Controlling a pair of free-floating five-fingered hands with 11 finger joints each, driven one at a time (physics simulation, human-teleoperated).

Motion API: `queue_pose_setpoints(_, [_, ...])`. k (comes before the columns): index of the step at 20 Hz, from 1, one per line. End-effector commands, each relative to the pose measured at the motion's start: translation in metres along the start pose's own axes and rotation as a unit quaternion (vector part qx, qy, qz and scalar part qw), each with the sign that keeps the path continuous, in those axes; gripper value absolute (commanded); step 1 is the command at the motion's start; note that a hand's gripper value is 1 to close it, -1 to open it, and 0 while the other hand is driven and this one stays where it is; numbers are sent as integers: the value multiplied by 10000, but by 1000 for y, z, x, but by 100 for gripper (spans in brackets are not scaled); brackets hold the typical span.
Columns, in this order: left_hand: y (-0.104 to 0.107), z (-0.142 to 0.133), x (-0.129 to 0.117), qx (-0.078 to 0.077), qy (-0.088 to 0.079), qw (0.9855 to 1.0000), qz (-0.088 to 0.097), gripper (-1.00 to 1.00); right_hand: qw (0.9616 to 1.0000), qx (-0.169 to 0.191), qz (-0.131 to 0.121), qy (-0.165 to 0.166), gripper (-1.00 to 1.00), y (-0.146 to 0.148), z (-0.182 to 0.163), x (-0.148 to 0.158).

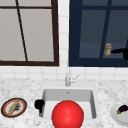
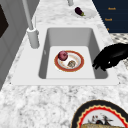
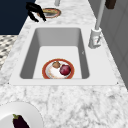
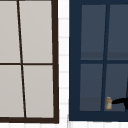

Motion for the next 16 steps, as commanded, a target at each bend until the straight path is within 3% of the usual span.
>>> queue_pose_setpoints(1, [0, 0, 0, 0, 0, 10000, 0, 0, 9994, -296, -137, 79, -100, 22, -7, 0])
queue_pose_setpoints(6, [0, 0, 0, 0, 0, 10000, 0, 0, 9995, -111, -241, 144, -100, 48, -43, 7])
queue_pose_setpoints(16, [0, 0, 0, 0, 0, 10000, 0, 0, 9967, 505, -359, 522, -100, 13, -83, 25])
